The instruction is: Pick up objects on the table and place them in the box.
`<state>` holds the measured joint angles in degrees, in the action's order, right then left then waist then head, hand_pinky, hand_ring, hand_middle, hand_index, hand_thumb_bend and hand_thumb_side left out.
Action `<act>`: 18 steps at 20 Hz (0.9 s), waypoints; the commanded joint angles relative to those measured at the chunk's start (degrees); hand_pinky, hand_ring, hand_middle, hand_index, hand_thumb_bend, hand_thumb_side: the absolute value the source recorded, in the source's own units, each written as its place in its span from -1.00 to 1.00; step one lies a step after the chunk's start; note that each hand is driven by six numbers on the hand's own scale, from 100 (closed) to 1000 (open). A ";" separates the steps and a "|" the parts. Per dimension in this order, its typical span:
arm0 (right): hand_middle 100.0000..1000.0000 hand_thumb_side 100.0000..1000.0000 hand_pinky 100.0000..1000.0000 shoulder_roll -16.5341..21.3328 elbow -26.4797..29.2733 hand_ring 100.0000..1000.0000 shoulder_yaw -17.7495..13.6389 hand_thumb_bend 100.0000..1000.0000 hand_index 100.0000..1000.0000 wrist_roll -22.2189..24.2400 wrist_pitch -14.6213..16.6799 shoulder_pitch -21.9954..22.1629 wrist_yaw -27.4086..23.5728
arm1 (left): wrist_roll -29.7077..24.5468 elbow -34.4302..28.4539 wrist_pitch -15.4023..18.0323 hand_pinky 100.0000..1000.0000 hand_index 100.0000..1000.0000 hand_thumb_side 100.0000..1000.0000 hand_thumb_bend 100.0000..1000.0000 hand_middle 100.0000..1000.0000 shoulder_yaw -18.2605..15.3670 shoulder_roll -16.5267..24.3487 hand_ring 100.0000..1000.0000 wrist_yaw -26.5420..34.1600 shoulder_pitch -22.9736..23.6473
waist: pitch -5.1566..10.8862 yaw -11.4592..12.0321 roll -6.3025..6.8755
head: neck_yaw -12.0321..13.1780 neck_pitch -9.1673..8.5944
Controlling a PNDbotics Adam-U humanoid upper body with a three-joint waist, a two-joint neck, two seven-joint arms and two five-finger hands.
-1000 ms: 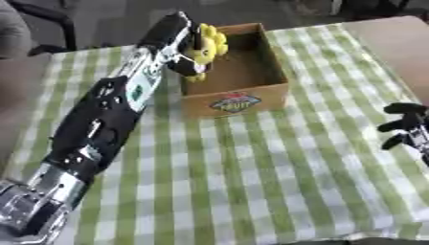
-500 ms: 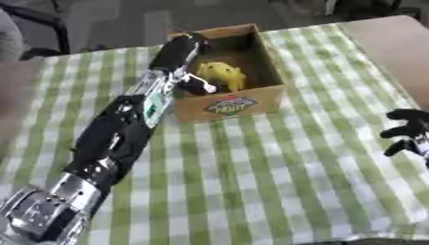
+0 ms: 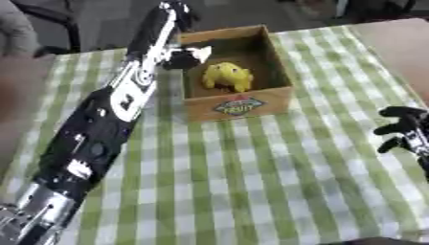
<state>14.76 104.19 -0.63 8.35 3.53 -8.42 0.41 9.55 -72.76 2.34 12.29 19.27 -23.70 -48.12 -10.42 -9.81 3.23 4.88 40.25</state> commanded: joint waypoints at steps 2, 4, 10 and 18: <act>0.43 0.18 -0.19 0.28 0.71 0.21 -1.00 -1.00 0.52 -0.86 0.07 -0.14 0.01 | 2.05 -16.06 -2.98 0.00 0.24 -0.24 -0.71 -0.12 -0.73 5.43 -0.05 17.85 7.41 | 1.16 1.44 -0.74 | -1.41 0.15; 0.43 0.18 -0.19 0.37 0.74 0.21 -1.28 -1.00 0.53 -1.18 0.09 -0.04 -0.06 | 4.06 -21.63 -3.96 -0.01 0.23 -0.18 -0.71 -0.12 -2.43 6.51 -0.05 23.28 13.49 | 1.25 2.39 -0.94 | -1.81 0.21; 0.43 0.18 -0.19 0.49 0.77 0.21 -1.65 -1.00 0.53 -1.71 0.14 0.22 -0.07 | 7.60 -28.93 -4.33 -0.02 0.23 -0.14 -0.71 -0.12 -5.13 6.36 -0.05 28.20 22.44 | 1.37 3.53 -1.16 | -2.16 0.30; 0.43 0.17 -0.19 0.43 0.92 0.21 -2.65 -1.00 0.53 -2.67 0.16 0.25 0.13 | 11.30 -24.76 -4.76 -0.06 0.21 0.07 -0.72 -0.13 -10.27 0.60 -0.06 30.95 28.48 | 0.79 7.14 -1.92 | -3.12 0.35</act>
<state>14.40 104.20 -2.59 6.11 3.65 -7.95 0.42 19.84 -97.74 -2.66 3.75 20.64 6.55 -19.17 -10.46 -2.53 1.08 2.12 40.29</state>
